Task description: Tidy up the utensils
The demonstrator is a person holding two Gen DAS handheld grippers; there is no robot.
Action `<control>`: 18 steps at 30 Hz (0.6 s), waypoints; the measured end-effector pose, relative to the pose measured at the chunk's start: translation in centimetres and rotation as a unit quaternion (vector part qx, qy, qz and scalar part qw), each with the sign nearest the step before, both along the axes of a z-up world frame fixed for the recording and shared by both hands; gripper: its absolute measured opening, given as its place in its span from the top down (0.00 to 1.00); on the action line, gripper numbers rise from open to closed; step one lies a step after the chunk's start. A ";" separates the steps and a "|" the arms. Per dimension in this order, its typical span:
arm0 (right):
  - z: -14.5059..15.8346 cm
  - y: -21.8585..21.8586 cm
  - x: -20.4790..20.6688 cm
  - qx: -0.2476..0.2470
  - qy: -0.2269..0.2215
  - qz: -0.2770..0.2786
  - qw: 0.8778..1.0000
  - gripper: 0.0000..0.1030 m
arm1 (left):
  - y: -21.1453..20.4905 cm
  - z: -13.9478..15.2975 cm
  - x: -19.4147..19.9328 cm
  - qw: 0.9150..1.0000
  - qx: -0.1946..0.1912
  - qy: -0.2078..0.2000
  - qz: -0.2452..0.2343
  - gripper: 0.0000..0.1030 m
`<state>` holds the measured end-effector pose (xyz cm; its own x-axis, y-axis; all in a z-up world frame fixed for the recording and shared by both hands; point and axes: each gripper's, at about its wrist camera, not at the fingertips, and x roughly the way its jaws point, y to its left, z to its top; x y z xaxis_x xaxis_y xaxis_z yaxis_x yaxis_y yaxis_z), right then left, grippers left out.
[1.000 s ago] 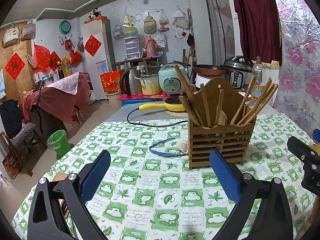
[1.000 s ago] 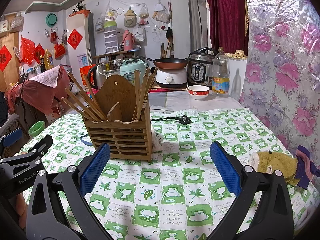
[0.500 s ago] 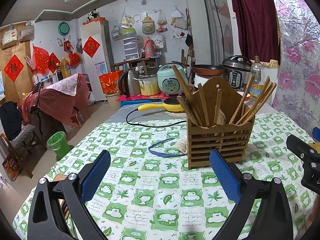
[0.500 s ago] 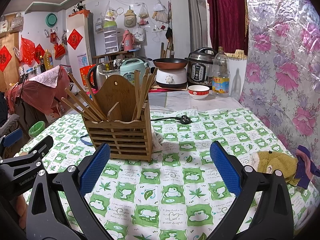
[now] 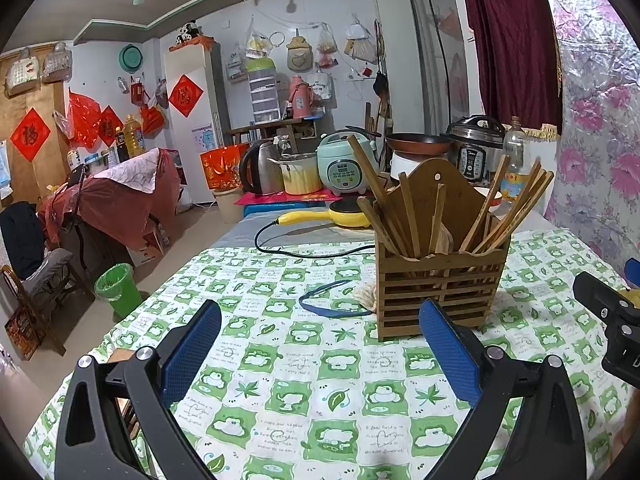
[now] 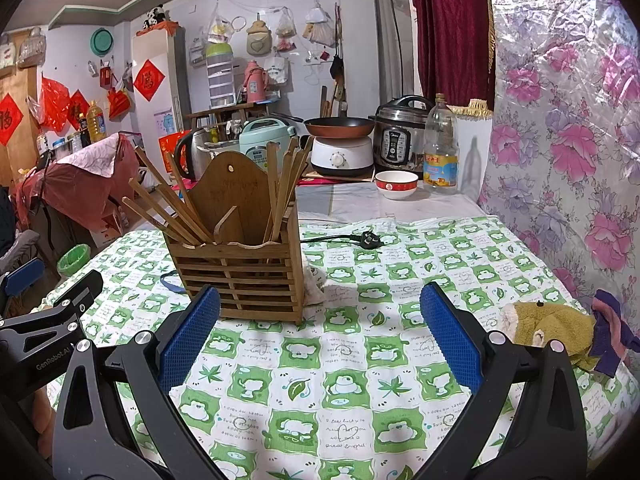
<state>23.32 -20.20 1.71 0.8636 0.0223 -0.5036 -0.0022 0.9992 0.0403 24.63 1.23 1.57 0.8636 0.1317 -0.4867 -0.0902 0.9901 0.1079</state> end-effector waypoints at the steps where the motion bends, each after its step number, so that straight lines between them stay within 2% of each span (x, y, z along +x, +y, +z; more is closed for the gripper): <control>1: 0.0 0.0 0.0 0.000 0.000 0.000 1.000 0.06 | 0.1 0.0 0.0 1.000 0.000 0.000 0.000 0.05; 18: 0.0 -0.1 0.0 0.001 0.000 0.000 1.000 0.06 | 0.1 0.0 0.0 1.000 0.000 0.000 0.000 0.05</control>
<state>23.34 -20.30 1.74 0.8639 0.0224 -0.5032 -0.0018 0.9991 0.0415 24.63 1.29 1.54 0.8638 0.1315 -0.4864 -0.0895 0.9900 0.1087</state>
